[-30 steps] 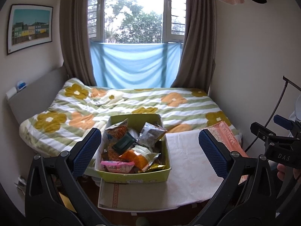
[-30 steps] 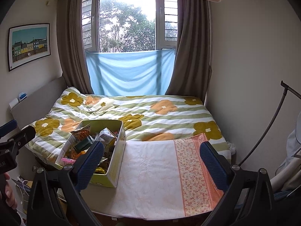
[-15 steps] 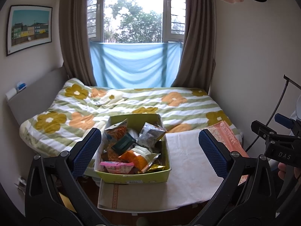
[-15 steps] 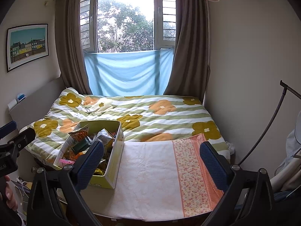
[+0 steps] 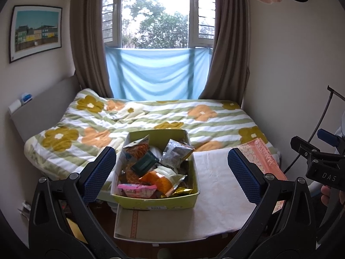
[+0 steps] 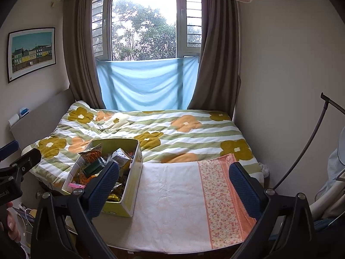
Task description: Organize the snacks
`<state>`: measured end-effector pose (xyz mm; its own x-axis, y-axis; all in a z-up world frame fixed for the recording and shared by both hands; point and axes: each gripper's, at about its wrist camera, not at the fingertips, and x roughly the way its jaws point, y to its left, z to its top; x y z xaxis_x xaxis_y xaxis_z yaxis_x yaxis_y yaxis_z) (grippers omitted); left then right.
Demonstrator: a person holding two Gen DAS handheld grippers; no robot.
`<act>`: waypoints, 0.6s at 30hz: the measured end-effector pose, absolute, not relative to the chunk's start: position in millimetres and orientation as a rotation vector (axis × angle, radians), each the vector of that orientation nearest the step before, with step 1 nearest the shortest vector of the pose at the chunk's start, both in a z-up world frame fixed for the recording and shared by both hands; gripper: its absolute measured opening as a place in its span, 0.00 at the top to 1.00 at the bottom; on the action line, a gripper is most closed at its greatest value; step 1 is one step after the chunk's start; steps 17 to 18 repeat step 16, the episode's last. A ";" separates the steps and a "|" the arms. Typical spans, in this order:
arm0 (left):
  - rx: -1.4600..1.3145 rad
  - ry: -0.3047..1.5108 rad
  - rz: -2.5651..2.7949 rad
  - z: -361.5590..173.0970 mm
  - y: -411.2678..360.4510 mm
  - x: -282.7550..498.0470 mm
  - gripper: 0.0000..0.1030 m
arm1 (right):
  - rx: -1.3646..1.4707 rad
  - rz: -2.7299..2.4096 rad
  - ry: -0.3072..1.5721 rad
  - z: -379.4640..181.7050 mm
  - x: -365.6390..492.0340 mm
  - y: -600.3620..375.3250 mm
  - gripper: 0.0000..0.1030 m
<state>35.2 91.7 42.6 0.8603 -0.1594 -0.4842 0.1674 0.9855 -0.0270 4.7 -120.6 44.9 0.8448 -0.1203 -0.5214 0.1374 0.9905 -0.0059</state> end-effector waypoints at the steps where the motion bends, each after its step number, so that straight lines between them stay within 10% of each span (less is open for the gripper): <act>1: 0.015 0.505 -0.173 42.8 91.1 34.9 0.00 | 0.032 -0.136 0.548 44.9 4.7 -120.6 0.02; 18: 0.026 0.471 -0.137 33.8 100.6 38.6 0.00 | 0.033 -0.138 0.568 43.8 12.8 -117.3 0.02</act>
